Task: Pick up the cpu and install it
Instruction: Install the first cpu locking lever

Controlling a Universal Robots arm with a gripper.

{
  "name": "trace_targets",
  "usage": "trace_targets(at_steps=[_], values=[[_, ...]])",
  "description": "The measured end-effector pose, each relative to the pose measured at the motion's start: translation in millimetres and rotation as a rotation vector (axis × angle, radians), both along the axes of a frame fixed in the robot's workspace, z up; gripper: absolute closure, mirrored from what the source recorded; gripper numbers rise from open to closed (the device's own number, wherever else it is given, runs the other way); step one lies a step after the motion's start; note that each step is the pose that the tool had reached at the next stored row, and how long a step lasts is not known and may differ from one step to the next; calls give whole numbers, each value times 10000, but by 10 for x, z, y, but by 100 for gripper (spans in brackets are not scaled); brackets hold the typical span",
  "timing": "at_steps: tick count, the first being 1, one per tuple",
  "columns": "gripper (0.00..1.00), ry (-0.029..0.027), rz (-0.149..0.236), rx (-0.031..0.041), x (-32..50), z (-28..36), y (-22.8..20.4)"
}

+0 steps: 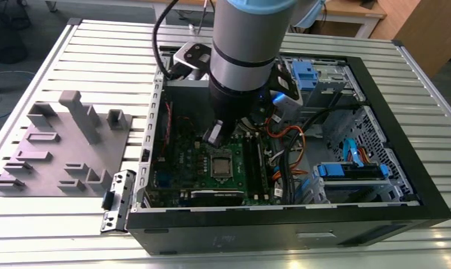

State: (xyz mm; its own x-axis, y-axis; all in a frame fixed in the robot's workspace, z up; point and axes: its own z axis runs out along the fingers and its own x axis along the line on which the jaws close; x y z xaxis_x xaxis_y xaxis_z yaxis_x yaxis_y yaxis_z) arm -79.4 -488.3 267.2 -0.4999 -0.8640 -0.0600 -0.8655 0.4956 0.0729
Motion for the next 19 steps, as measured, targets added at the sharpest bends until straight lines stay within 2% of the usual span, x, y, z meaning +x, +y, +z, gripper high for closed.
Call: trace_targets(at_steps=[3, 11, 15, 19], values=[[89, -1, 0, 1, 0, 72, 0], [89, 0, 2, 2, 11, 76, 13], [89, 0, 0, 1, 81, 70, 46], [89, -1, 0, 2, 169, 60, 118]])
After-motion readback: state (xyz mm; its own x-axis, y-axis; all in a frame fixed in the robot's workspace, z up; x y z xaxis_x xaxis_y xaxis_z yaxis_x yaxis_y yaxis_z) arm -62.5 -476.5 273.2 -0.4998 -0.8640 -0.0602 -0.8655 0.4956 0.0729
